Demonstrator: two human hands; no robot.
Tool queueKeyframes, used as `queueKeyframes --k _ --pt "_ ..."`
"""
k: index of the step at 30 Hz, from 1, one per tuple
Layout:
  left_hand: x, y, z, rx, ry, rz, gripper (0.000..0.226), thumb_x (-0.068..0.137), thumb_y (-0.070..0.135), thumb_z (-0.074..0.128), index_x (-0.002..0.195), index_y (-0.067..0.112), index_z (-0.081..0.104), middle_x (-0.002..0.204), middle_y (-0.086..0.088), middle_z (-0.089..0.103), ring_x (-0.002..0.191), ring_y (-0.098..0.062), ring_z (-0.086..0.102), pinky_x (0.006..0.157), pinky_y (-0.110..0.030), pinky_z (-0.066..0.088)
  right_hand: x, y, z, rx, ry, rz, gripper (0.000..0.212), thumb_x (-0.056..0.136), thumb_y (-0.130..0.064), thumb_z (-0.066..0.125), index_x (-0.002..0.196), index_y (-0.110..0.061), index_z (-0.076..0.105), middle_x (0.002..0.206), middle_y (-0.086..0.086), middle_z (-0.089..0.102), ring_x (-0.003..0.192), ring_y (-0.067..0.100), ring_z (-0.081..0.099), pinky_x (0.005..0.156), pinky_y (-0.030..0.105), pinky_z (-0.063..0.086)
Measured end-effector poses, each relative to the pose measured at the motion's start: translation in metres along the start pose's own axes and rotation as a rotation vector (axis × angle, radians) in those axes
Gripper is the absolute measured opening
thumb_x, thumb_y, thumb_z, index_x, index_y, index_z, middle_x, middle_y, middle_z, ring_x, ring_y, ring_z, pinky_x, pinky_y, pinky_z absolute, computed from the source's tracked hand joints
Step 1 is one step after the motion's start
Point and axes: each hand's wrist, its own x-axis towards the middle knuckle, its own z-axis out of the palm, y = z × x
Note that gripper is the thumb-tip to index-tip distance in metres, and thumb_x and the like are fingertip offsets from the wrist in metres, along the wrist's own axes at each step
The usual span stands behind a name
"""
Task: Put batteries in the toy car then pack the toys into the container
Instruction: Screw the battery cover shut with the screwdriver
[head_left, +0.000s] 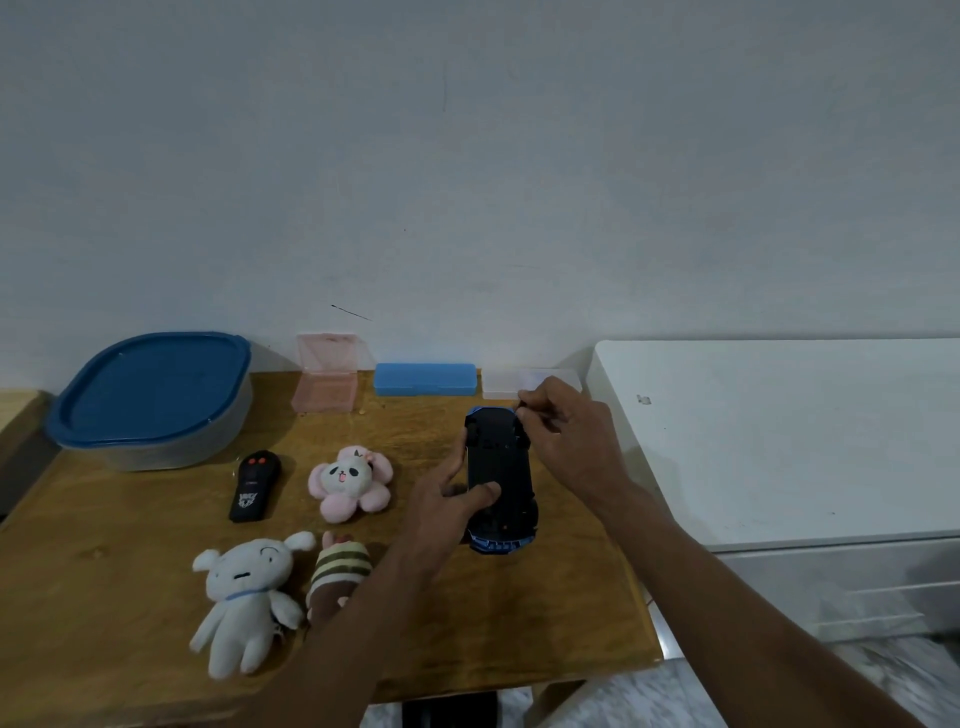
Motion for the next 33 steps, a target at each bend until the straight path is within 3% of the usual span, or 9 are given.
queueKeyframes --k 6,11,16,20,24,28,33 --pt "-0.003 -0.004 0.001 0.008 0.027 -0.014 0.079 0.090 0.012 0.066 0.151 0.039 0.025 0.126 0.002 0.067 0.108 -0.018 0.067 0.097 -0.047 0.052 -0.001 0.002 0.003 -0.031 -0.004 0.016 0.016 0.085 -0.011 0.069 0.079 -0.003 0.057 0.078 0.007 0.070 0.073 0.021 0.067 0.067 0.038 0.058" --pt "-0.002 -0.001 -0.002 0.023 0.011 -0.012 0.077 0.090 0.013 0.065 0.151 0.041 0.026 0.128 0.002 0.066 0.108 -0.015 0.067 0.096 -0.042 0.054 -0.005 0.002 0.004 -0.009 -0.013 -0.007 0.013 0.086 -0.008 0.066 0.081 -0.008 0.055 0.083 -0.003 0.069 0.077 0.011 0.067 0.071 0.031 0.059" --pt "-0.003 -0.002 -0.003 0.042 0.022 -0.016 0.077 0.091 0.013 0.065 0.151 0.041 0.025 0.127 0.002 0.066 0.108 -0.016 0.067 0.096 -0.042 0.053 -0.005 0.001 0.008 -0.046 0.032 0.021 0.020 0.086 -0.013 0.068 0.077 -0.008 0.050 0.076 0.002 0.067 0.069 0.017 0.064 0.062 0.033 0.056" --pt "-0.003 -0.002 -0.005 0.057 0.025 -0.018 0.076 0.091 0.014 0.065 0.151 0.039 0.026 0.126 0.002 0.067 0.109 -0.017 0.066 0.098 -0.046 0.052 -0.007 0.002 0.007 -0.045 -0.016 -0.010 0.021 0.088 -0.008 0.064 0.079 -0.018 0.047 0.081 -0.003 0.068 0.068 0.006 0.064 0.058 0.023 0.055" --pt "-0.003 -0.003 -0.006 0.059 0.030 -0.019 0.076 0.090 0.014 0.065 0.151 0.039 0.026 0.128 0.002 0.066 0.109 -0.016 0.066 0.098 -0.045 0.052 -0.007 0.003 0.009 -0.068 0.011 0.021 0.017 0.086 -0.012 0.067 0.081 -0.008 0.052 0.076 0.001 0.067 0.068 0.013 0.064 0.060 0.026 0.055" --pt "-0.002 -0.005 -0.008 0.051 0.030 -0.029 0.077 0.089 0.015 0.066 0.150 0.042 0.028 0.128 0.003 0.066 0.111 -0.018 0.066 0.099 -0.047 0.051 -0.008 0.002 0.009 -0.030 -0.037 -0.014 0.011 0.087 -0.008 0.064 0.086 -0.011 0.054 0.085 -0.001 0.070 0.078 0.009 0.067 0.070 0.026 0.059" --pt "-0.002 -0.006 -0.003 0.056 0.018 -0.038 0.079 0.087 0.015 0.067 0.150 0.042 0.027 0.129 0.004 0.065 0.111 -0.018 0.065 0.099 -0.047 0.052 -0.008 0.000 0.013 -0.076 0.022 -0.004 0.017 0.086 -0.013 0.068 0.081 -0.011 0.052 0.079 0.000 0.068 0.070 0.013 0.064 0.062 0.029 0.057"
